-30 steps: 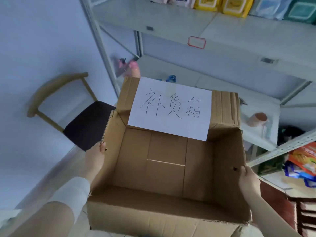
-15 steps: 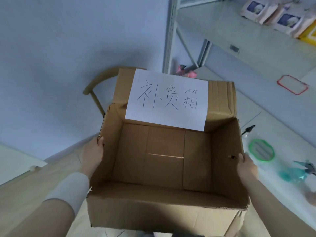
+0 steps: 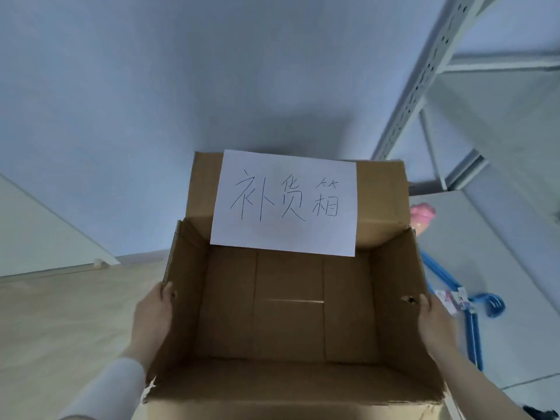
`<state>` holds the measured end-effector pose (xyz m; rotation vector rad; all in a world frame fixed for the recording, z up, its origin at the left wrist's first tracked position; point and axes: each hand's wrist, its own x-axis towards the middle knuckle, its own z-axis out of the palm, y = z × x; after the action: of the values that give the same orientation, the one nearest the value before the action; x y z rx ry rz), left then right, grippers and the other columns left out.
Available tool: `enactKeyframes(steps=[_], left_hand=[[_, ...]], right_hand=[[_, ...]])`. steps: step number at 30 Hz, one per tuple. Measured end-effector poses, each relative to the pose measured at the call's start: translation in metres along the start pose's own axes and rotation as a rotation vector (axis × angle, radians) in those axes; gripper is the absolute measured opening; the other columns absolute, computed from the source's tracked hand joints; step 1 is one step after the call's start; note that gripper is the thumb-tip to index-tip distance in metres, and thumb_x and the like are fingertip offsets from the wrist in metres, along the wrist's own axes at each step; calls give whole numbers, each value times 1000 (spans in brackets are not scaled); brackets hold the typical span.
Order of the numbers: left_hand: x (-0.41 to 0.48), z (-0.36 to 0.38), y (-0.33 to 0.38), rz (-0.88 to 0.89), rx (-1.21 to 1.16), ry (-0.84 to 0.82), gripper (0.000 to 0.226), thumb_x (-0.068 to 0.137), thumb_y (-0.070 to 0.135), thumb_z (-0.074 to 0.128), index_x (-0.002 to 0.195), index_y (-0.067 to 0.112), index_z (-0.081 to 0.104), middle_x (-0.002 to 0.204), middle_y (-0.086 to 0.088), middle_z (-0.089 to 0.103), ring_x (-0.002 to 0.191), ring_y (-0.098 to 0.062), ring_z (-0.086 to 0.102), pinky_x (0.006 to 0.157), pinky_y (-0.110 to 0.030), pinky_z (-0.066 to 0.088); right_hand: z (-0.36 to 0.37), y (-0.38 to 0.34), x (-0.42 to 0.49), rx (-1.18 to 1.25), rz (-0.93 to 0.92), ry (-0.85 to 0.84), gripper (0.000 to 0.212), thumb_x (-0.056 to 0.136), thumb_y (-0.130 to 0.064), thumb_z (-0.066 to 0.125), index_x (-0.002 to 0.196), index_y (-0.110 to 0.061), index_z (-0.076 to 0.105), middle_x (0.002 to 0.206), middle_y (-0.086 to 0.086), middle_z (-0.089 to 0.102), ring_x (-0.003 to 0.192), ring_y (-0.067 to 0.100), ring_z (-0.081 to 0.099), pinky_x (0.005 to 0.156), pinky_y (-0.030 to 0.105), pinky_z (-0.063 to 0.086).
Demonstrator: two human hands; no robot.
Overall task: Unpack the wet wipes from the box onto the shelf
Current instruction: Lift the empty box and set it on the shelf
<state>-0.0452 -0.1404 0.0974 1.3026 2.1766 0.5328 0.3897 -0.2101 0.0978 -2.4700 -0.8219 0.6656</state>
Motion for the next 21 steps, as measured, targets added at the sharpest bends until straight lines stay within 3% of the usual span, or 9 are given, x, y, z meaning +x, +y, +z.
enactKeyframes(steps=[7, 17, 21], left_hand=[[68, 55, -8, -142, -11, 40, 31, 99, 18, 39, 104, -5, 59, 105, -30, 63, 100, -45, 56, 75, -40, 35], [141, 121, -14, -218, 73, 55, 31, 99, 17, 40, 110, -5, 58, 107, -31, 63, 103, -46, 56, 83, -45, 41], [156, 138, -20, -249, 83, 51, 31, 99, 20, 40, 110, -3, 58, 103, -29, 64, 98, -44, 58, 81, -45, 42]], right_hand=[[70, -47, 90, -54, -43, -67, 41, 101, -24, 31, 131, -2, 47, 126, 24, 55, 117, 41, 50, 99, 45, 38], [143, -70, 172, -160, -21, -140, 40, 100, -21, 32, 130, 2, 46, 124, 28, 54, 117, 45, 48, 99, 48, 36], [159, -75, 186, -174, -19, -162, 39, 101, -21, 30, 130, 0, 46, 121, 27, 55, 107, 41, 52, 97, 47, 38]])
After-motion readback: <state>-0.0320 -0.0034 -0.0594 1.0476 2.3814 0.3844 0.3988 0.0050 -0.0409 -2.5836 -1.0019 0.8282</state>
